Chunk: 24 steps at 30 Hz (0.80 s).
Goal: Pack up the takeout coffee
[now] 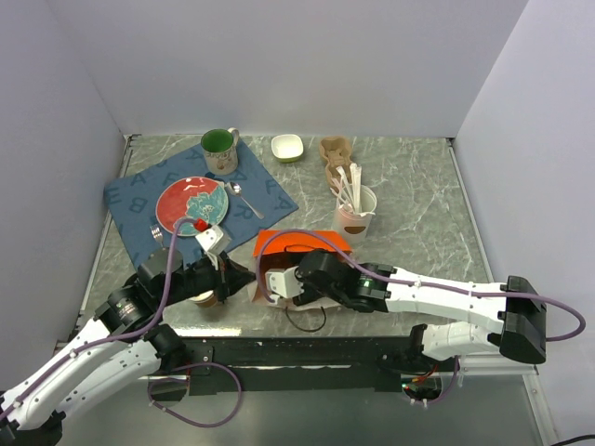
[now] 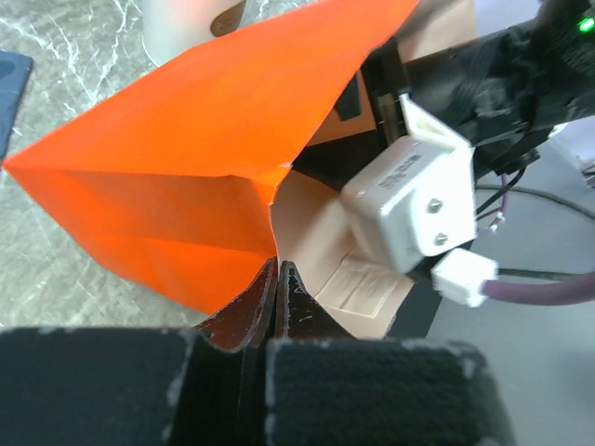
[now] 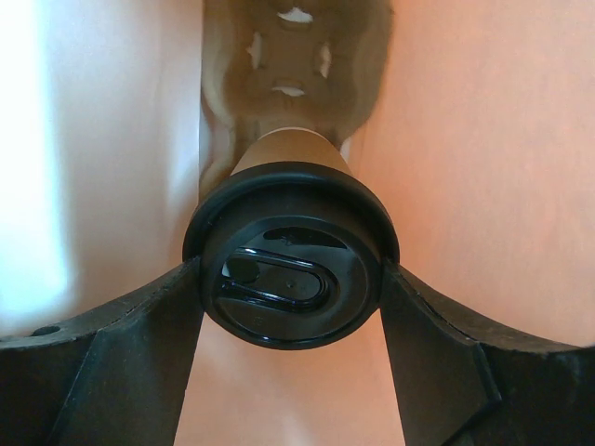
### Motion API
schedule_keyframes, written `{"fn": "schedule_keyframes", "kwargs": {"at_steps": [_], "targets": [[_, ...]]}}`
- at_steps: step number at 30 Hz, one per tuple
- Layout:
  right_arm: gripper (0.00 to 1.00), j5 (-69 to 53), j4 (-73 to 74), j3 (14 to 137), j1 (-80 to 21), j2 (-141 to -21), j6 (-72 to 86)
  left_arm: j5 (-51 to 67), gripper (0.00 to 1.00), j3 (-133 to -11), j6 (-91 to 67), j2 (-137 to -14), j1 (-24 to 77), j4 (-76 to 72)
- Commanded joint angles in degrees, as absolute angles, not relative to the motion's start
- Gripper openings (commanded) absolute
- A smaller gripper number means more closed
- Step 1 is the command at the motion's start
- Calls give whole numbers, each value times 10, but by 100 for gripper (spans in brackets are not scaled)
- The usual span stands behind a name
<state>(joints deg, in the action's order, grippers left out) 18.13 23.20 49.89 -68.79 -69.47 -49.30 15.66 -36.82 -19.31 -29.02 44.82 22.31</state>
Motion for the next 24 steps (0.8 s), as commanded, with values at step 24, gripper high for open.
{"fn": "schedule_keyframes", "kwargs": {"at_steps": [24], "targets": [[52,206,226,525,-648,-714,-475,165,1,-371,-228,-277,447,199]]}}
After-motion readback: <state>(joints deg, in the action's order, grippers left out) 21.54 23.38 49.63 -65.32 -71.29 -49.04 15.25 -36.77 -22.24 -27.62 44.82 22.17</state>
